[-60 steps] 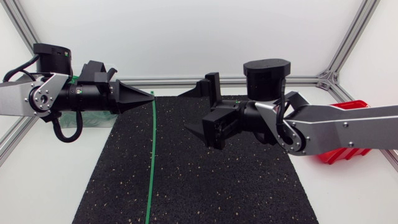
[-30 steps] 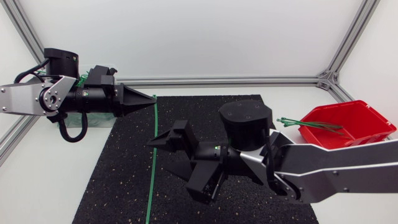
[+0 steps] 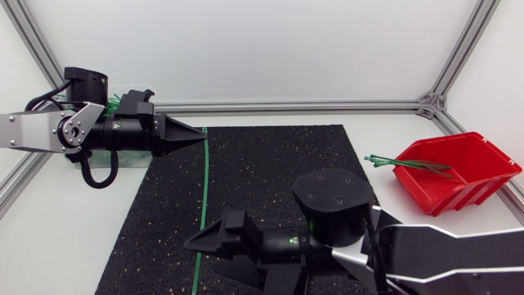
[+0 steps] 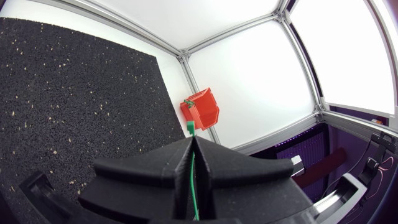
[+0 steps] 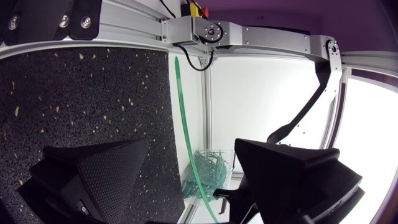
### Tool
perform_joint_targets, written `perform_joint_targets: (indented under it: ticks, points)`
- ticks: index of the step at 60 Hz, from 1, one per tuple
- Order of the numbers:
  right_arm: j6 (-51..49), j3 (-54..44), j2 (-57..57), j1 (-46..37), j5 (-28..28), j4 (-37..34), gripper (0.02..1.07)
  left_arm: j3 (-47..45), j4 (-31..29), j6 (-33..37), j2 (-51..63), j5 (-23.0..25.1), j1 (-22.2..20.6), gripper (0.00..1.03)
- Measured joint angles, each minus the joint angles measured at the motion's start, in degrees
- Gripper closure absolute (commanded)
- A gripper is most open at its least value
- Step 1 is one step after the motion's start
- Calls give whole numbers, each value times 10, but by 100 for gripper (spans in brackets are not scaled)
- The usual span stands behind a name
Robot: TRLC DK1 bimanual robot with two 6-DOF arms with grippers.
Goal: Take a green cable tie from the red box, thread the tail through the head to close it, then place it in the transparent bin on the left.
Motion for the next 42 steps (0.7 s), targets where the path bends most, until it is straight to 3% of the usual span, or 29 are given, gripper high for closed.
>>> perform_joint_targets:
  ticks: [14,23,31,42]
  points:
    - [0,-14,-9,14,0,-4,25,0,0,0,1,0,-6,100]
    - [0,-14,-9,18,-4,-5,60,0,0,0,1,0,-13,100]
    - [0,-14,-9,25,-23,-9,83,0,0,0,2,0,-16,100]
    - [0,-14,-9,29,-29,-9,99,0,0,0,8,0,-16,100]
